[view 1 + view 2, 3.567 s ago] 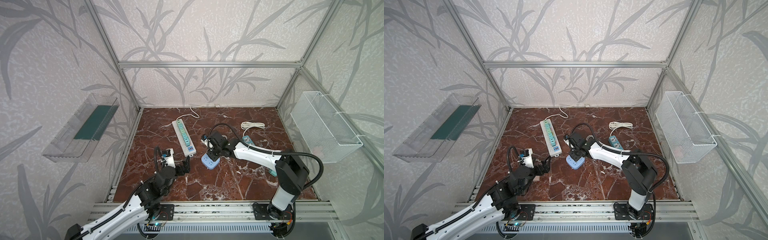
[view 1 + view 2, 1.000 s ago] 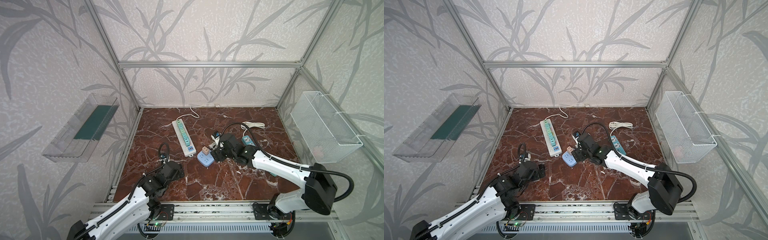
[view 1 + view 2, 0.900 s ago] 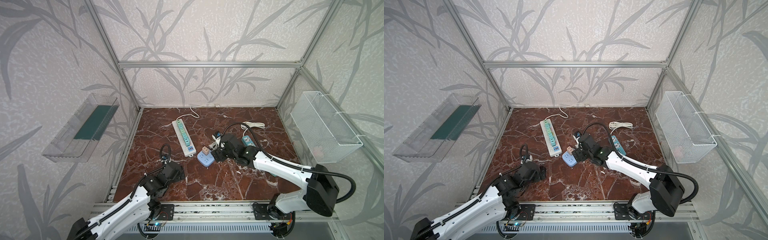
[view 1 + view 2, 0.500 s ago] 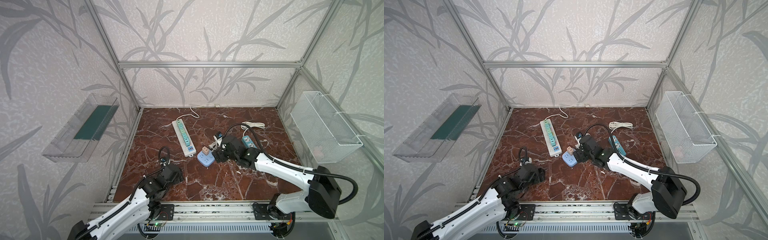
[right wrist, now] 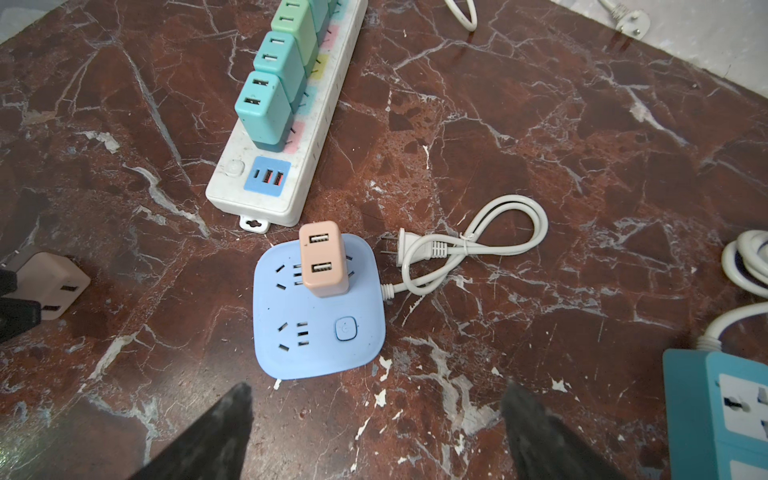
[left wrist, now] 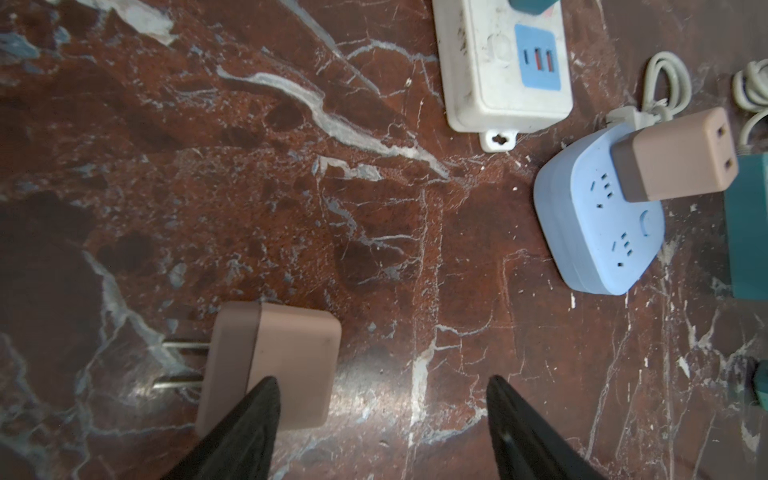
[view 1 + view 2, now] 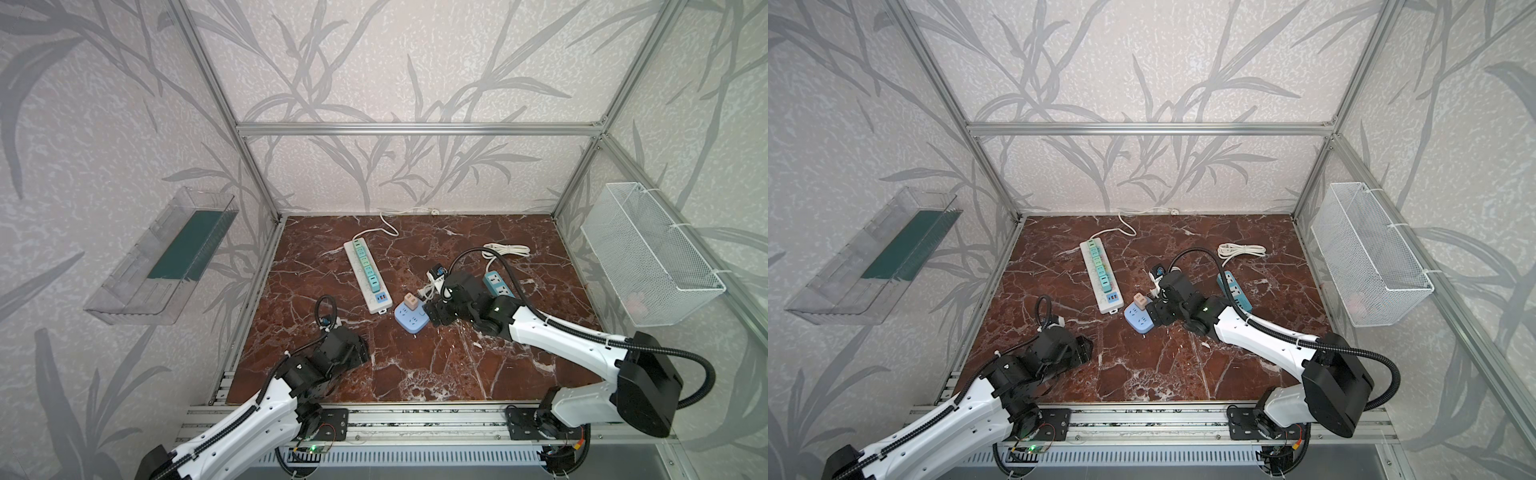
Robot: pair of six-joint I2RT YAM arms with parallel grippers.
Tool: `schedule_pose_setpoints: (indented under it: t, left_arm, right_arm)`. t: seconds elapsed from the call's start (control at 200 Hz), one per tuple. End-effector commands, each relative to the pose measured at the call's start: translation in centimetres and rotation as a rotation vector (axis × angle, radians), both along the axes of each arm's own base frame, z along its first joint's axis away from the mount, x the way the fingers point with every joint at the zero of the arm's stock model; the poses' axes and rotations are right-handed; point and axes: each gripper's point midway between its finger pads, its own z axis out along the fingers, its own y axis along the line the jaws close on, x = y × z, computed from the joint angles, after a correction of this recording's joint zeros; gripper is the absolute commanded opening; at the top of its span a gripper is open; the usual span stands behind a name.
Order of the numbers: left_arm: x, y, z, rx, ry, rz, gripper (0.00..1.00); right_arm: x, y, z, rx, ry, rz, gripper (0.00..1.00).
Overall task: Insert the plug
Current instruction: 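Move the left gripper to the second beige adapter and grasp it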
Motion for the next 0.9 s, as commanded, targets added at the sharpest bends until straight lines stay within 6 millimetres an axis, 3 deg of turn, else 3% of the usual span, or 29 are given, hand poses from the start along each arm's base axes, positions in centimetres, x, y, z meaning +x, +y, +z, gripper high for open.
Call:
schedule_pose_setpoints:
  t: [0.0, 0.135, 0.375, 0.895]
  left_arm:
    - [-1.0, 2.1, 0.0, 0.109, 0.044, 0.025, 0.78]
    - [-1.9, 2.7, -1.0, 0.179, 0.11, -0.013, 0.78]
    - [-2.4, 0.7, -0.9, 0.171, 0.171, -0.155, 0.78]
    - [-0.5, -2.3, -1.6, 0.083, 0.139, -0.192, 0.79]
  right_arm:
    - [-0.1, 0.1, 0.4, 0.027, -0.004, 0.001, 0.93]
    - [0.0, 0.1, 0.2, 0.016, -0.006, 0.007, 0.93]
    - [0.2, -0.4, 0.1, -0.005, -0.028, -0.007, 0.94]
    - [0.5, -0.8, -0.2, -0.033, -0.035, -0.023, 0.94]
